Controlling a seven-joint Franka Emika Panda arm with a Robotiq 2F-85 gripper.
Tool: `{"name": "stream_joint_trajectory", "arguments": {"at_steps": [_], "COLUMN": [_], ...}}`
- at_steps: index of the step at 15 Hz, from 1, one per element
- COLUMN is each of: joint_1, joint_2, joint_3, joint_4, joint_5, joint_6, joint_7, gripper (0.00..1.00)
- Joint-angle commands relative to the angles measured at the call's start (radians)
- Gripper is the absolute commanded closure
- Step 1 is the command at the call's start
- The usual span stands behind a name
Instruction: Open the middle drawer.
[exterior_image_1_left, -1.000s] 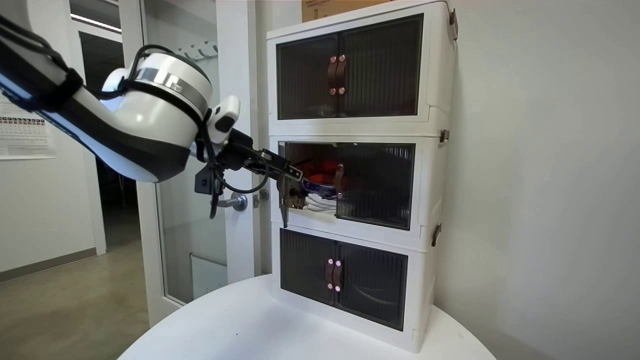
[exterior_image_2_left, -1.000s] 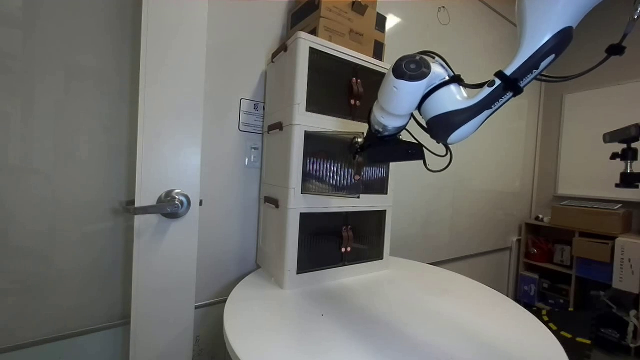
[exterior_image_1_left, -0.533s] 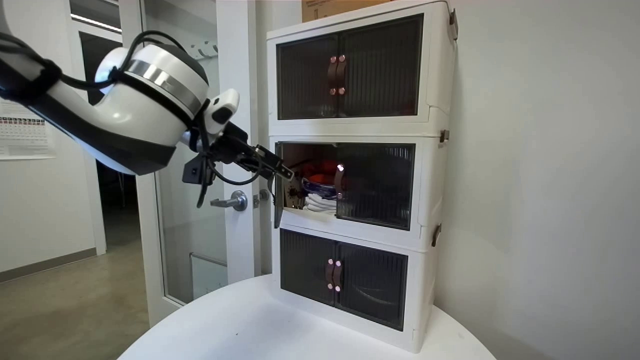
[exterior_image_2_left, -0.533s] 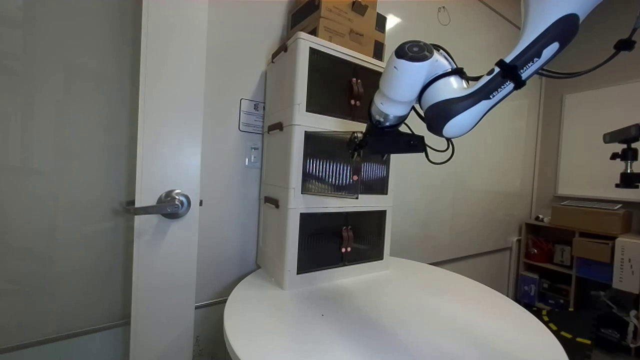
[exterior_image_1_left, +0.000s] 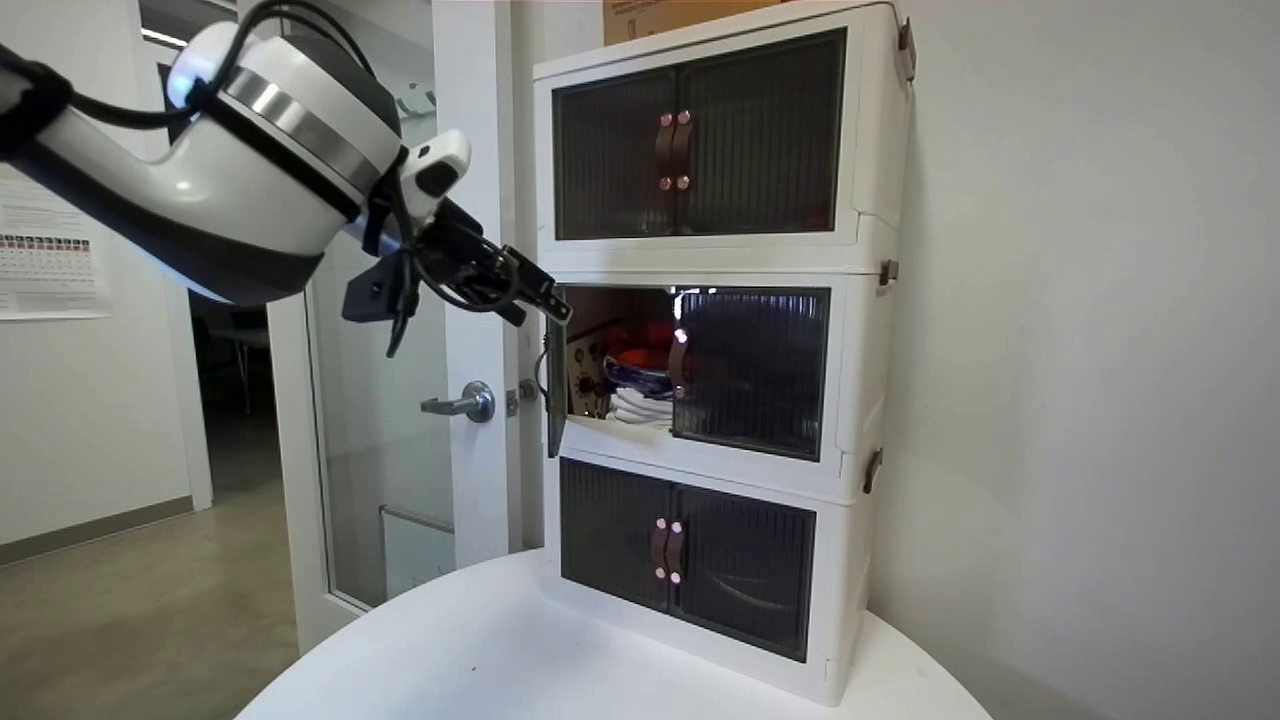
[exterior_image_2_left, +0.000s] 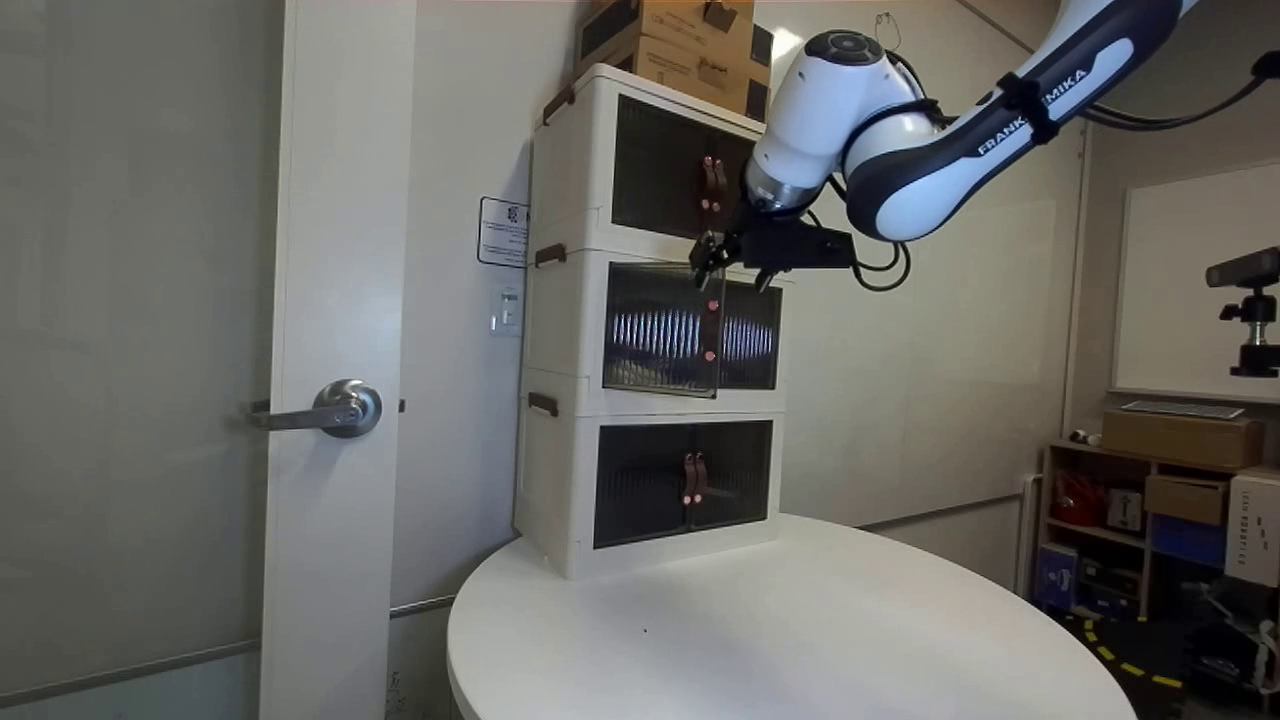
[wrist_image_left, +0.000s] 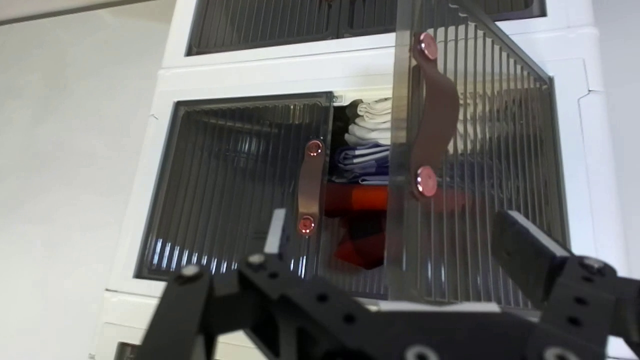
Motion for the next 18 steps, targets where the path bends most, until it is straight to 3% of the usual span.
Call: {"name": "stream_joint_trajectory", "arguments": {"at_steps": [1, 7, 13, 18], "joint_1": [-0.009, -0.024, -0.004, 0.003], "joint_2": [-0.019, 0.002, 0.058, 0.106], "joint_3": [-0.001, -0.007, -0.011, -0.019], "joint_4": [0.011, 0.077, 0.164, 0.232], "joint_5": [0.097, 0.332, 0.775, 0.907], "joint_6": [0.033, 0.009, -0.065, -0.09], "joint_7": [-0.143, -0.385, -0.807, -0.97], "gripper": [0.0, 0.0, 0.0, 0.0]}}
